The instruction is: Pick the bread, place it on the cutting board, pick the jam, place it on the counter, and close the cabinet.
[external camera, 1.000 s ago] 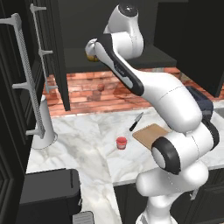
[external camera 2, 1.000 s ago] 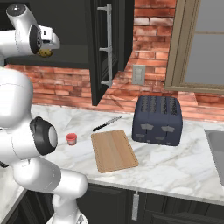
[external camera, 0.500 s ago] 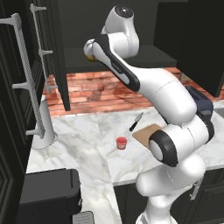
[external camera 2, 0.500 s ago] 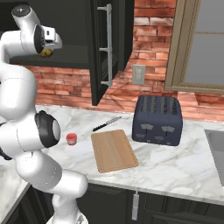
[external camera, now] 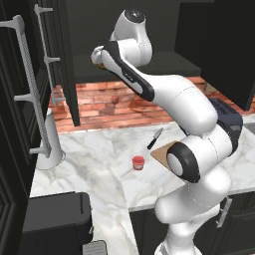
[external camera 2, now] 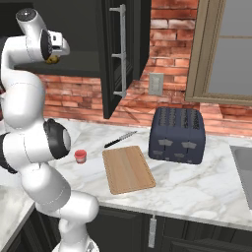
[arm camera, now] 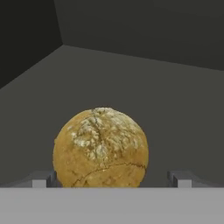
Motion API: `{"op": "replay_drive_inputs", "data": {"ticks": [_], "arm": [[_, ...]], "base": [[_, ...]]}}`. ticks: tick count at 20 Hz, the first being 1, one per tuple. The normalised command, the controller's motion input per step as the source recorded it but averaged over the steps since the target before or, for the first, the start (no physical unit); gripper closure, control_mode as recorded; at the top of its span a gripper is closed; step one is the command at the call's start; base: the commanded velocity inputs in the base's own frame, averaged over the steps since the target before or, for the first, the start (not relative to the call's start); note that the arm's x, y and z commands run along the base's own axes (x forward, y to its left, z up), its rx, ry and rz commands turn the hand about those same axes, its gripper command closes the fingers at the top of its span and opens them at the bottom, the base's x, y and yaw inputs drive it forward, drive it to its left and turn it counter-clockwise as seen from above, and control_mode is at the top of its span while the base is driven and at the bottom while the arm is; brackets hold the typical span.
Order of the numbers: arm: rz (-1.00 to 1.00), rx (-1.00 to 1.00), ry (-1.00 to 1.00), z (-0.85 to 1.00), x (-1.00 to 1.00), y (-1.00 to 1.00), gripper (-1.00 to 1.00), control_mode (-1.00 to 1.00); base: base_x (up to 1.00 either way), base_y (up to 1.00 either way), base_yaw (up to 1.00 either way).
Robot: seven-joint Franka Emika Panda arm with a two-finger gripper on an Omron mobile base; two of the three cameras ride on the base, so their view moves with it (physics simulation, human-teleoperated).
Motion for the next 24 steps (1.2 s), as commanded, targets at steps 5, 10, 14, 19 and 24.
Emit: {"op": "replay_drive_inputs", "data": {"ticks": [5,10,14,19,24], "arm": [[0.01,0.00,0.00,-0.04,0.21,0.08,-1.00,-1.00],[0.01,0.00,0.00,-0.03,0.21,0.04,-1.00,-1.00],[0.01,0.00,0.01,-0.07,0.21,0.07,-1.00,-1.00],[0.01,0.00,0.04,-0.11,0.17,0.09,-1.00,-1.00],[0.02,0.00,0.07,-0.18,0.12,0.08,-1.00,-1.00]], "base": [[0.00,0.00,0.00],[0.00,0.00,0.00],[0.00,0.00,0.00],[0.00,0.00,0.00],[0.00,0.00,0.00]]}}
